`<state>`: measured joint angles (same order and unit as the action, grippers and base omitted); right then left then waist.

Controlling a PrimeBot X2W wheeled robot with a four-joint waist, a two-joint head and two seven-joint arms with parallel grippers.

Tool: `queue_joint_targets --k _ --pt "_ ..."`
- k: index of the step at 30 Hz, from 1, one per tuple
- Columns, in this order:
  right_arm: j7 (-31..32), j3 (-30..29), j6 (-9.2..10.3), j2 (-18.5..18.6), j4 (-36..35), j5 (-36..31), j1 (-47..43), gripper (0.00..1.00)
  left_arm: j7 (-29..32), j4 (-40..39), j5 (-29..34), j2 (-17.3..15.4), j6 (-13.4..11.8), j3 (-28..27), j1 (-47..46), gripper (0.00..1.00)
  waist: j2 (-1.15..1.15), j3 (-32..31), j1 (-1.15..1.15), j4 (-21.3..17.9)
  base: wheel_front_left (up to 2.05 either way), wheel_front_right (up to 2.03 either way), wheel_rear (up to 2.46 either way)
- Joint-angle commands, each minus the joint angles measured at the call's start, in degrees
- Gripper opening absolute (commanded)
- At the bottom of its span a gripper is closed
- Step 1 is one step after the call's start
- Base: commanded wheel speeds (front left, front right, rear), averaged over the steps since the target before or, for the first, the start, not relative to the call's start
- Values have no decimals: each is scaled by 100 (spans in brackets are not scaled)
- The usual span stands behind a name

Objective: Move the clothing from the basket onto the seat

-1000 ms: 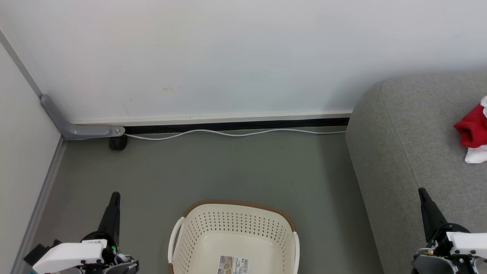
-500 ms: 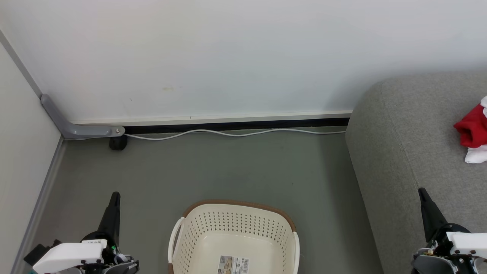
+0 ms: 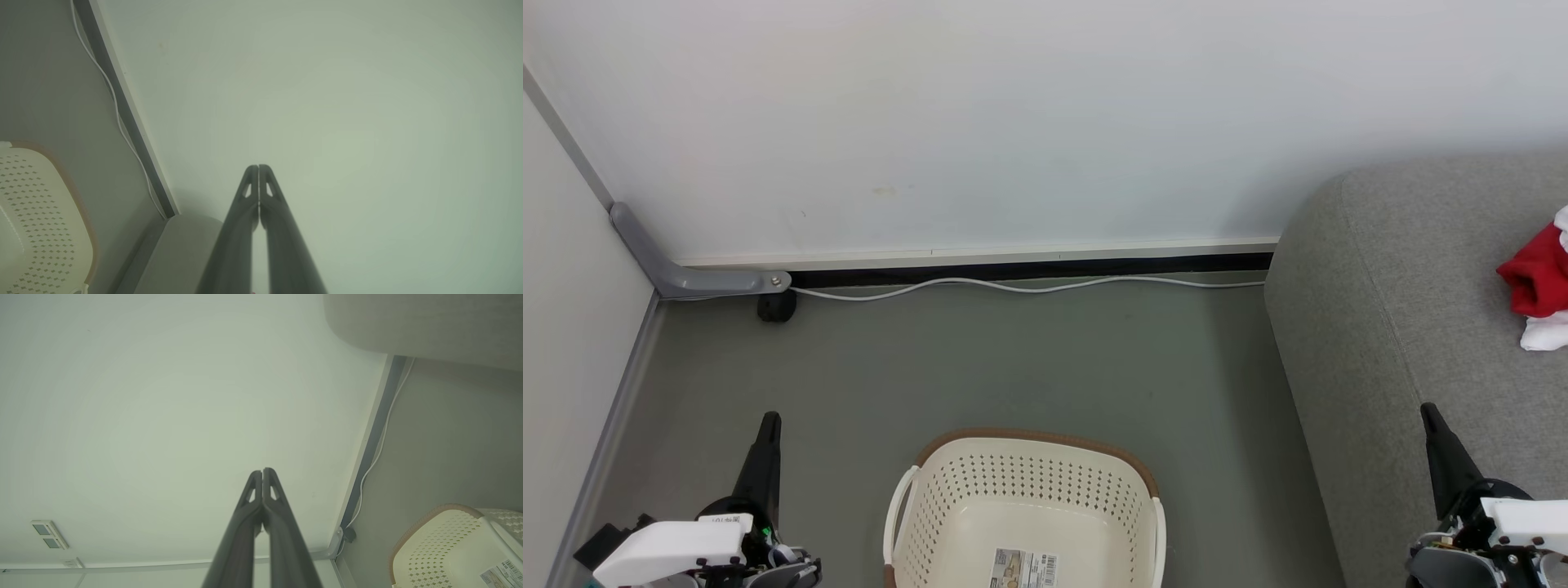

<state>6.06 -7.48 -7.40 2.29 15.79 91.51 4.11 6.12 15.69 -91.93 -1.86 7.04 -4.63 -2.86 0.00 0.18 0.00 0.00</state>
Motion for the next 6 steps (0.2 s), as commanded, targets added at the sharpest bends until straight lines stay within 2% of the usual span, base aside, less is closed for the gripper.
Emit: queue_joint_targets --k 1,6 --pt "42 96 -9 59 -177 66 207 0 35 -165 -25 -101 45 -188 -333 0 0 0 0 0 0 0 0" --pt "42 96 -9 59 -177 66 207 0 35 -165 -25 -101 45 -188 -333 0 0 0 0 0 0 0 0"
